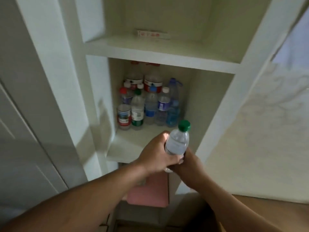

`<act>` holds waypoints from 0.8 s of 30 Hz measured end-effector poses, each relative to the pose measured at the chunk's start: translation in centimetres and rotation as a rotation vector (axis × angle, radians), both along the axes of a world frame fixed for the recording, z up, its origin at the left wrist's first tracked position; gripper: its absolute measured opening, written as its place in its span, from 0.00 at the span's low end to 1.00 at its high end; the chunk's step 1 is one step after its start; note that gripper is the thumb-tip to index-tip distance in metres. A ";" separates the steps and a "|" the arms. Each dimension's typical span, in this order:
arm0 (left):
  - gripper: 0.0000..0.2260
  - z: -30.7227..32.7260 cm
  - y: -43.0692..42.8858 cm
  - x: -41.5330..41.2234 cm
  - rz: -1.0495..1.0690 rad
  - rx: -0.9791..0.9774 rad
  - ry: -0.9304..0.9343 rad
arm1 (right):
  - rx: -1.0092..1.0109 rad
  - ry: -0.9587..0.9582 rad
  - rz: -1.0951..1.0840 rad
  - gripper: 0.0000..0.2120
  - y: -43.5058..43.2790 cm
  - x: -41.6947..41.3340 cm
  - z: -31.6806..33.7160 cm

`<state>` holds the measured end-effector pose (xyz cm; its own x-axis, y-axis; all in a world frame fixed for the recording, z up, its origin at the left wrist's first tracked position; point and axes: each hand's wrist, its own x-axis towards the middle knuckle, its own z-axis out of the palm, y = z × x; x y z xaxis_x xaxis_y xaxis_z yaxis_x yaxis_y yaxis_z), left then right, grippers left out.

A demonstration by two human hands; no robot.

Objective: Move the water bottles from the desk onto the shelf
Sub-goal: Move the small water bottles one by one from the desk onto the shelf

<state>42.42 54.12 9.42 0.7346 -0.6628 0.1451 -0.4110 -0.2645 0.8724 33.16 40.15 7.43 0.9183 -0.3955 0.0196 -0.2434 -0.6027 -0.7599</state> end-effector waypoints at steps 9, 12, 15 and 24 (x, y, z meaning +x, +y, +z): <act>0.34 -5.7 -1.2 10.5 0.150 0.041 -0.084 | 0.002 0.075 -0.103 0.21 -0.2 12.1 -3.4; 0.32 -7.4 -1.6 13.5 0.191 0.010 -0.064 | 0.076 0.047 -0.138 0.21 -0.1 15.5 -4.5; 0.24 -9.1 -2.1 15.9 0.253 -0.050 -0.029 | 0.054 0.035 -0.165 0.24 -0.1 18.4 -5.1; 0.06 -14.6 -2.0 17.6 0.353 -0.136 -0.009 | 0.050 -0.107 -0.242 0.30 0.5 22.0 -9.8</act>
